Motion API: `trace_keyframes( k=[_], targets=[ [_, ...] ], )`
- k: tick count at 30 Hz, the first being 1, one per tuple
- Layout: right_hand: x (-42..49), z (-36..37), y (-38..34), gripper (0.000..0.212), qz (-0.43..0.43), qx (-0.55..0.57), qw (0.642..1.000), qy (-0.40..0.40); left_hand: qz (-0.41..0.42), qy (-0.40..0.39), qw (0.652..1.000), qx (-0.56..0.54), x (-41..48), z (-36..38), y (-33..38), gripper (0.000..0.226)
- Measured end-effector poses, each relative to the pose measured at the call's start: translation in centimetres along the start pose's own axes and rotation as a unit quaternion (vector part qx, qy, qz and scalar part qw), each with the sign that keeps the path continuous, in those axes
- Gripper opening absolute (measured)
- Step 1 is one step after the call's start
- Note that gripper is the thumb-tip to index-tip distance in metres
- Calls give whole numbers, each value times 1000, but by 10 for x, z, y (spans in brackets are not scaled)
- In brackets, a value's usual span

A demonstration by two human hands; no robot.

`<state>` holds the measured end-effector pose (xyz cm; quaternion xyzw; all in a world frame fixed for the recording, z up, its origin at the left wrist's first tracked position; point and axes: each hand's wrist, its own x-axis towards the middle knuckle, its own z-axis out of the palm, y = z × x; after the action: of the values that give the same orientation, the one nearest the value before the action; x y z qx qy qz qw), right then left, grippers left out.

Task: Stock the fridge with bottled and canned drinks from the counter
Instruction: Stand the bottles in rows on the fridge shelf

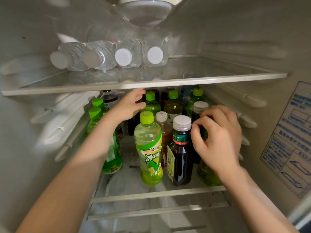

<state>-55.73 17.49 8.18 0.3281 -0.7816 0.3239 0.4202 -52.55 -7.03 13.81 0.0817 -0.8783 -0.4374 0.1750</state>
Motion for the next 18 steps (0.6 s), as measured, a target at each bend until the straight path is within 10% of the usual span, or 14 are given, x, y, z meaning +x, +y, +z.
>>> trace_keyframes(
  k=[9, 18],
  targets=[
    [2, -3, -12, 15, 28, 16, 999, 8, 195, 417, 860, 222, -103, -11, -23, 24],
    [2, 15, -37, 26, -54, 76, 994, -62, -52, 326, 944, -17, -111, -4, -71, 60]
  ],
)
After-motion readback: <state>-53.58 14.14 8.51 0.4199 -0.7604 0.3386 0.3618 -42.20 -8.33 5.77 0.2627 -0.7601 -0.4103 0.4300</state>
